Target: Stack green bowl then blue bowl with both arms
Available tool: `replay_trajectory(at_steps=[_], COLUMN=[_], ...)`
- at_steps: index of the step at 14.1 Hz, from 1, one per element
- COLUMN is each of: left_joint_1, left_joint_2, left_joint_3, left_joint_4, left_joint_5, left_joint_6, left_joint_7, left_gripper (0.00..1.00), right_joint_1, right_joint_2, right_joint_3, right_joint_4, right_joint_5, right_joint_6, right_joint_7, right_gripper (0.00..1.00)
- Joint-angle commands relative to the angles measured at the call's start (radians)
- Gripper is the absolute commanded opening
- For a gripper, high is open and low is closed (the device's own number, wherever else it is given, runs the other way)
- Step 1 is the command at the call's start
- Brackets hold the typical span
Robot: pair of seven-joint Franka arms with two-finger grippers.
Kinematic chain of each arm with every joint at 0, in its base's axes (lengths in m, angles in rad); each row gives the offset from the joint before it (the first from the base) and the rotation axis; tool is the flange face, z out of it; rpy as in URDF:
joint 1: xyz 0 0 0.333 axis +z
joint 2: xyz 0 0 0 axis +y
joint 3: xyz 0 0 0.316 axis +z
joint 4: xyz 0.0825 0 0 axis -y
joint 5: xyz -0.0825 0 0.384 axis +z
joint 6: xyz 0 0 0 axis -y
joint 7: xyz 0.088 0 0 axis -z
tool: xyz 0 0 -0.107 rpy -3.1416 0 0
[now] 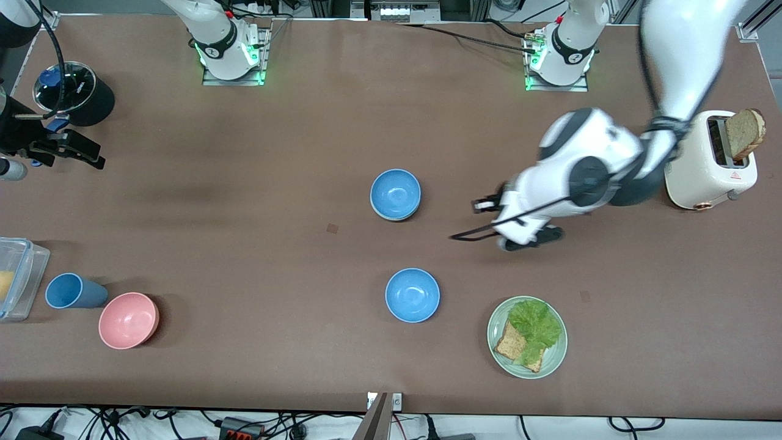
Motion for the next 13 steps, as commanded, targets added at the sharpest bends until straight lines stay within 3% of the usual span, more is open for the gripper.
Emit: replay_trajectory(at_steps=[1,5,7,9,10,11,13], left_joint_1=[0.097,0.159,0.19,0.197,0.219,0.235,0.248], left_joint_2=[-0.032,-0.037,-0.037,-0.058,-0.082,-0.084,-0.092], left_joint_3=[-0.042,-0.036,-0.042,-0.037,-0.039,-0.043,-0.042], left_joint_4=[-0.007,0.017,0.027,0.033,0.031,0.034,0.079], left_joint_5=[0.076,0.107,0.181,0.216,0.207,0.206,0.191], left_joint_6=[-0.02,-0.018,-0.015,-0.015,-0.026,-0.05,-0.104], left_joint_7=[0.343,0.597,0.787,0.934,0.965,0.967,0.983], left_gripper=[0.47,0.49,0.49,0.55,0.69,0.98,1.0], right_joint_1=[0.0,-0.003,-0.003,-0.003,-0.002,-0.002,-0.002], right_joint_2=[-0.014,-0.014,-0.013,-0.013,-0.011,-0.01,-0.011], right_joint_3=[0.006,0.003,0.004,0.004,0.004,0.004,0.004], right_joint_4=[0.007,0.007,0.007,0.007,0.007,0.007,0.007], right_joint_5=[-0.015,-0.015,-0.016,-0.016,-0.016,-0.016,-0.016], right_joint_6=[-0.012,-0.011,-0.014,-0.017,-0.011,-0.008,-0.004], right_joint_7=[-0.011,-0.011,-0.013,-0.013,-0.013,-0.011,-0.011], right_gripper=[1.0,1.0,1.0,1.0,1.0,1.0,1.0])
